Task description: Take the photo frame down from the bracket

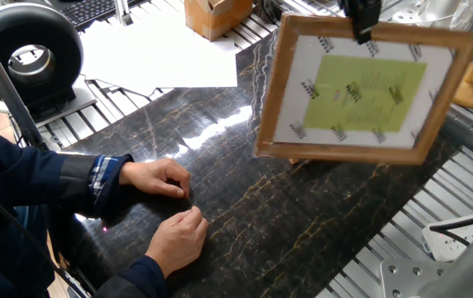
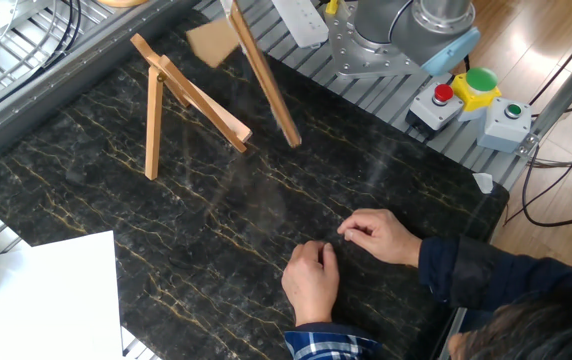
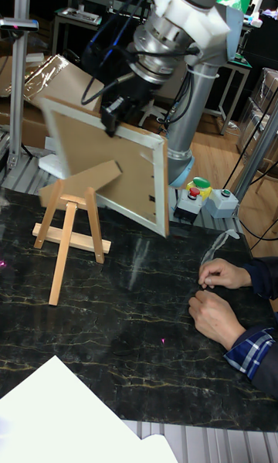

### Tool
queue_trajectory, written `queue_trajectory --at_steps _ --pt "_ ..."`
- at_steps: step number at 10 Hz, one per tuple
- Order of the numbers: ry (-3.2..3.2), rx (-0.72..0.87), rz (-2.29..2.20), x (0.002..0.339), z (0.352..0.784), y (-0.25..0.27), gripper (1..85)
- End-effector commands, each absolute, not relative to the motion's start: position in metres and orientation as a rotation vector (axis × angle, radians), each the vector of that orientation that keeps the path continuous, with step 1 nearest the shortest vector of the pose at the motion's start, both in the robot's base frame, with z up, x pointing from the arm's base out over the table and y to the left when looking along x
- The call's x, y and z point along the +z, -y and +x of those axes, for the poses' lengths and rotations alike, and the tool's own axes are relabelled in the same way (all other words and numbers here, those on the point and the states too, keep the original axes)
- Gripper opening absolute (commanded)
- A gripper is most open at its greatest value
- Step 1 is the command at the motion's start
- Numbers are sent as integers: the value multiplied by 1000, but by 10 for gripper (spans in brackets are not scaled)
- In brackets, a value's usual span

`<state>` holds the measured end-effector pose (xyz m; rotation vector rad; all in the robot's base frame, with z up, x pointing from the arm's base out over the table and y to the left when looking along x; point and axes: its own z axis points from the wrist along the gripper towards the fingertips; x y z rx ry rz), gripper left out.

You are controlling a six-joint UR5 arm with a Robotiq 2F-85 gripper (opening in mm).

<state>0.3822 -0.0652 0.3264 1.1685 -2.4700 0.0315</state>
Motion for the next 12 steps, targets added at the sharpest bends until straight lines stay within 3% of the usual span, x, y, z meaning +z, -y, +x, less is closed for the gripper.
queue_trajectory --at_steps 1,5,9,12 --pt "2632 -95 753 323 373 1 13" --pt "2745 -150 420 313 391 -57 13" --pt "2776 -352 127 299 419 -117 13" --pt "2798 -383 -26 279 444 -139 13"
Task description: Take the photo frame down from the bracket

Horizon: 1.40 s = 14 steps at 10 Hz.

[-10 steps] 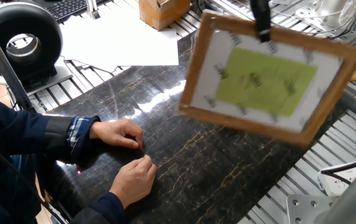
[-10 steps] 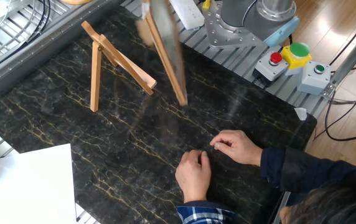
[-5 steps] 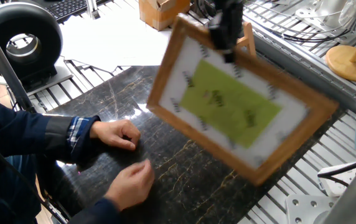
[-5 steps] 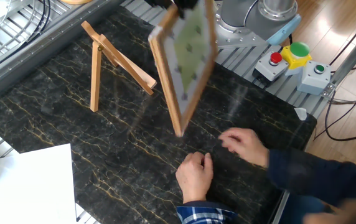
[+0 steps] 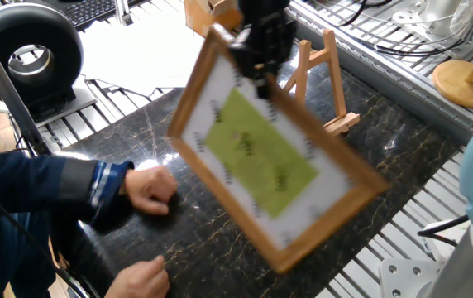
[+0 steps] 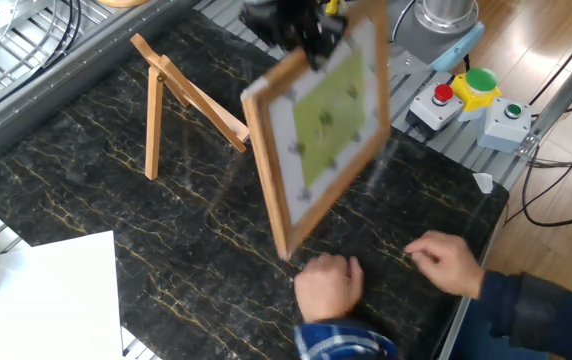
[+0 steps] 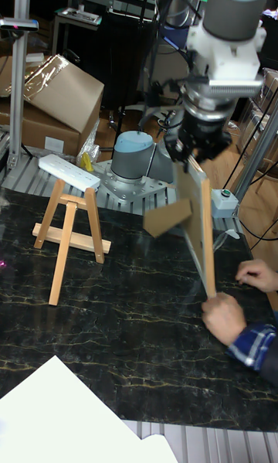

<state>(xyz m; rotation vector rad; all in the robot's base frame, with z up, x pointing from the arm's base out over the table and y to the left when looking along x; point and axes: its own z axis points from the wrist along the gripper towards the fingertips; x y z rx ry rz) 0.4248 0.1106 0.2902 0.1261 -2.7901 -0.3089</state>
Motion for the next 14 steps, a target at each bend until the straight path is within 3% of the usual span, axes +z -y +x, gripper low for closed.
queue_trajectory --at_steps 1,5,7,9,14 --pt "2802 -391 -69 276 449 -144 13" --pt "2797 -424 -184 268 457 -158 13" --pt "2786 -252 -223 260 445 -143 13" --pt "2760 -133 -265 271 440 -141 13" --pt "2642 -132 -246 307 409 -150 13"
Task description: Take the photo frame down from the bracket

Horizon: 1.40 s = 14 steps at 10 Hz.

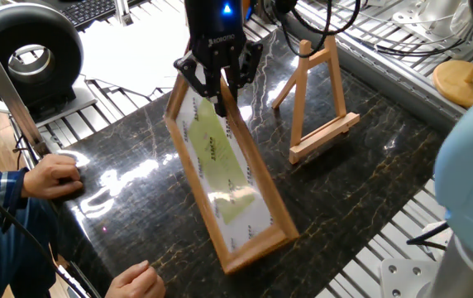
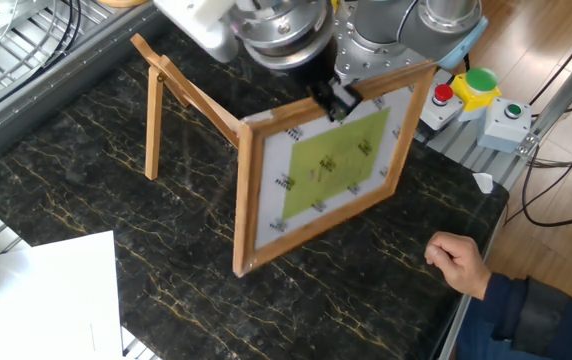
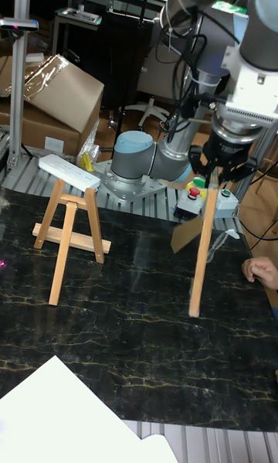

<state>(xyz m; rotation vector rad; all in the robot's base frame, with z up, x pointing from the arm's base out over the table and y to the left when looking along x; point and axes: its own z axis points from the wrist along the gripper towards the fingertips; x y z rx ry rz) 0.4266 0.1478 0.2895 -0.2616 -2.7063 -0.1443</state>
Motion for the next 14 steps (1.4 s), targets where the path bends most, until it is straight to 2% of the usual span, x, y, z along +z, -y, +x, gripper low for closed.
queue_trajectory --at_steps 1,4,14 --pt "2621 -100 -222 310 402 -144 13" --pt "2620 149 -71 303 401 -95 13" --pt "2629 155 -100 265 407 -103 13"
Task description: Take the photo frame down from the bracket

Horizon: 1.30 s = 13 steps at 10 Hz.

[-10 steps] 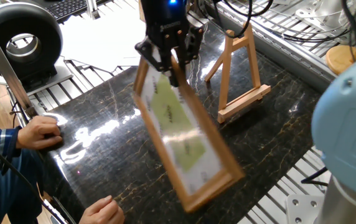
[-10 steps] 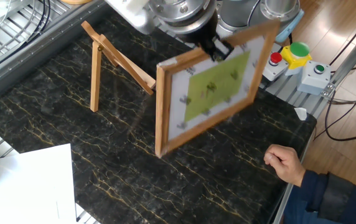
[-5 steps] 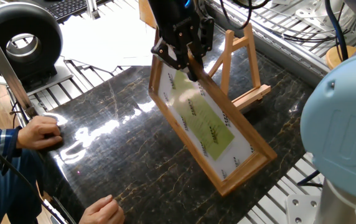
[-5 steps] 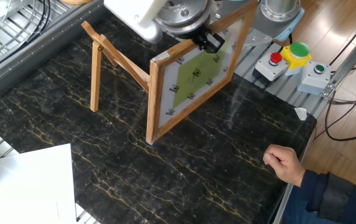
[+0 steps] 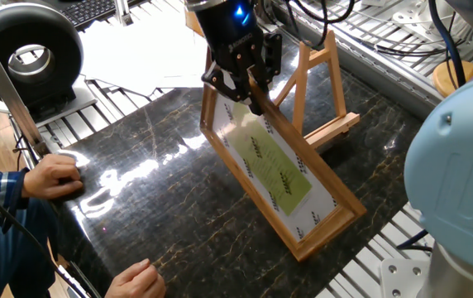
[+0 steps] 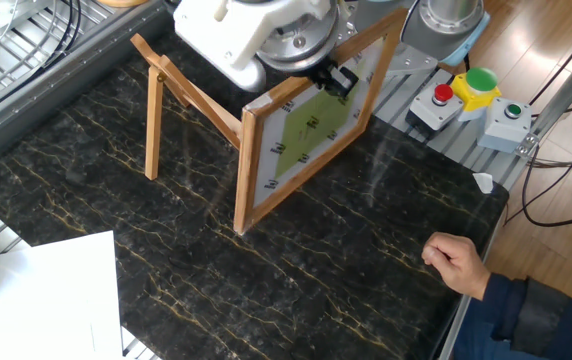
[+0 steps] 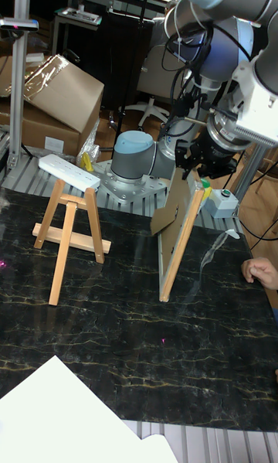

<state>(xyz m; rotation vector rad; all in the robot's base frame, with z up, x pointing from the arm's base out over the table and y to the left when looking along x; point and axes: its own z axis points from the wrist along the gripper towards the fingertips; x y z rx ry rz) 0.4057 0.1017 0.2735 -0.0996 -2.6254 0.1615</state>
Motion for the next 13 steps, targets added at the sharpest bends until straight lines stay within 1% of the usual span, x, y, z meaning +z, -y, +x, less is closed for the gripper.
queue_trajectory --at_steps 1,13 --pt "2630 149 -98 264 408 -104 13" --pt "2617 22 -134 261 406 -130 13"
